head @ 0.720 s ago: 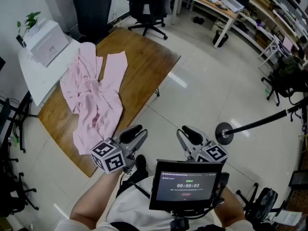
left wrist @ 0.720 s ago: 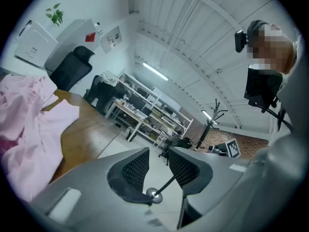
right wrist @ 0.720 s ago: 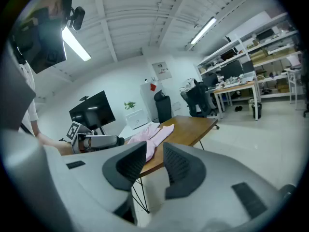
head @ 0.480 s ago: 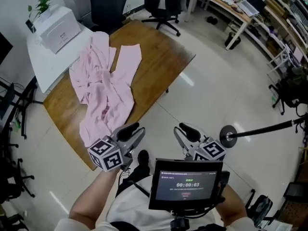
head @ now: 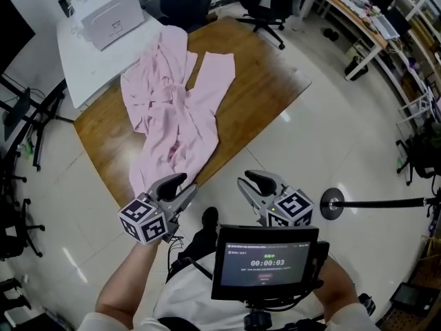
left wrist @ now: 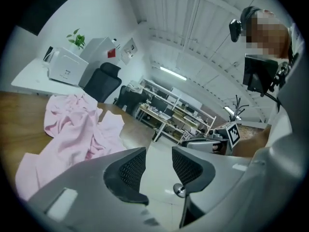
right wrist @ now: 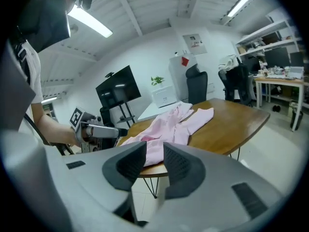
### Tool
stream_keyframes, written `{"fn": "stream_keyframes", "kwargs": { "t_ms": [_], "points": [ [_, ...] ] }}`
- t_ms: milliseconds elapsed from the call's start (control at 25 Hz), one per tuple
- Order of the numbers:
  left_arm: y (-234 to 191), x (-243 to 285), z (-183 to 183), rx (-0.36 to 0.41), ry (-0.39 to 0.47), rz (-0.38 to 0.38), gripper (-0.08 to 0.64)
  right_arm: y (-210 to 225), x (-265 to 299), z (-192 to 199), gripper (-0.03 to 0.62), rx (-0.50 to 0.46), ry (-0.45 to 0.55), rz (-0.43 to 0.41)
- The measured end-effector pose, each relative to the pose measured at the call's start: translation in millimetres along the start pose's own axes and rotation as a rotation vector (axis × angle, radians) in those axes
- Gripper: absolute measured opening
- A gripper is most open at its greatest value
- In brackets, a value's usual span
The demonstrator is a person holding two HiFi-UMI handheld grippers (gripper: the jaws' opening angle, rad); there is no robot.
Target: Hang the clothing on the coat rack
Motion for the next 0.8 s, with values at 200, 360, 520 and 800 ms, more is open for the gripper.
{"fn": "stream_keyframes", "kwargs": {
  "t_ms": [200, 360, 520, 800],
  "points": [
    [-25, -21, 2, 0.148, -0.107, -0.023, 0.243, -7, 36, 10, 0.124, -0.115, -0.106, -0.085],
    [-47, -34, 4, 0.227, -0.169, -0.047, 0.261, -9, 63, 23, 0.124, -0.189, -0.169, -0.142],
    [-67, -43, 12, 0.263, -0.244, -0.07, 0.261, -13, 87, 35, 0.124, -0.24, -0.235, -0.202],
    [-96, -43, 19, 0.32, -0.342, -0.132, 0.261, -20, 127, 57, 0.195, -0.332, -0.364, -0.301]
  ]
}}
Point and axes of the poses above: the fingertips, and each gripper's own axes: x forward along the fingers, y to its right, z out of its underside, the point moved 7 cm from there along -x, backward along the fingers, and after that the axes turned 15 degrees about y, right-handed, at the moved point
